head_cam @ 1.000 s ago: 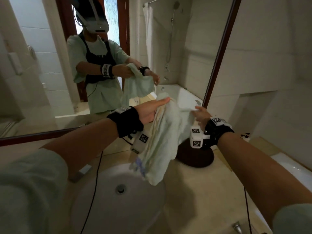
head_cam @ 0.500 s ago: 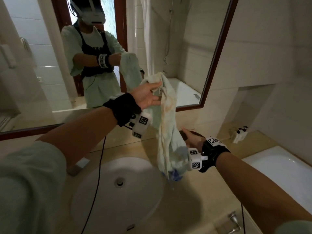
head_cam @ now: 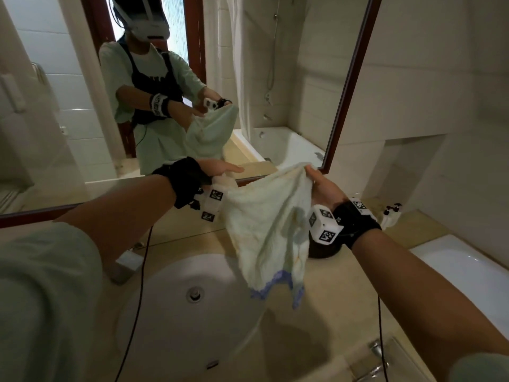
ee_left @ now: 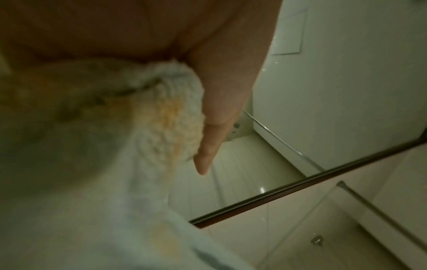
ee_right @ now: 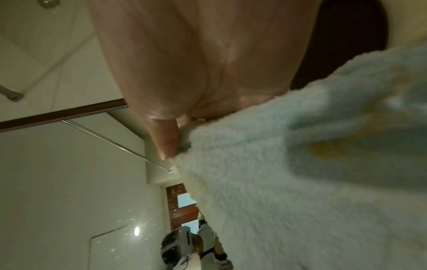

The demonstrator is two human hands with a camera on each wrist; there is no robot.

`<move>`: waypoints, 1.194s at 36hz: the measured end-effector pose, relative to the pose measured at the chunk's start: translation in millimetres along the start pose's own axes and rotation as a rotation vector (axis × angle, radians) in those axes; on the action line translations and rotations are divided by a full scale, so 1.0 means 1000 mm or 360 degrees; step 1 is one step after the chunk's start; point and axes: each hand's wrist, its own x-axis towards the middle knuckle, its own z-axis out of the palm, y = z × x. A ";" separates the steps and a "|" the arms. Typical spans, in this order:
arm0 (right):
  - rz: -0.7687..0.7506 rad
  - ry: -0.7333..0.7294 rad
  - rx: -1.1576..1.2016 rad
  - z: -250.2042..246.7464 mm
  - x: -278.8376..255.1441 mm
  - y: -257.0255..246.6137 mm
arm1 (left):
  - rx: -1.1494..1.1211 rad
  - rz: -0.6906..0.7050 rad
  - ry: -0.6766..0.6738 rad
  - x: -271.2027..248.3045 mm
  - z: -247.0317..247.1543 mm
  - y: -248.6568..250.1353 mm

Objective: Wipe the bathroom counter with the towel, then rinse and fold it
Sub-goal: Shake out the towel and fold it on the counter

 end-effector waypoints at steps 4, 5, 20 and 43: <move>-0.0177 0.0209 -0.0021 -0.001 0.003 -0.020 | -0.0055 0.0059 -0.0128 -0.004 -0.006 -0.014; -0.0215 0.0265 -0.0057 -0.003 0.005 -0.022 | -0.0051 0.0070 -0.0153 -0.008 -0.004 -0.015; -0.0258 0.0594 0.0050 -0.017 0.007 -0.044 | -0.0603 0.0077 -0.0288 -0.019 0.024 -0.026; 0.0061 0.0963 -0.1638 -0.049 0.009 -0.062 | -0.0441 0.0495 0.0431 0.003 -0.019 0.025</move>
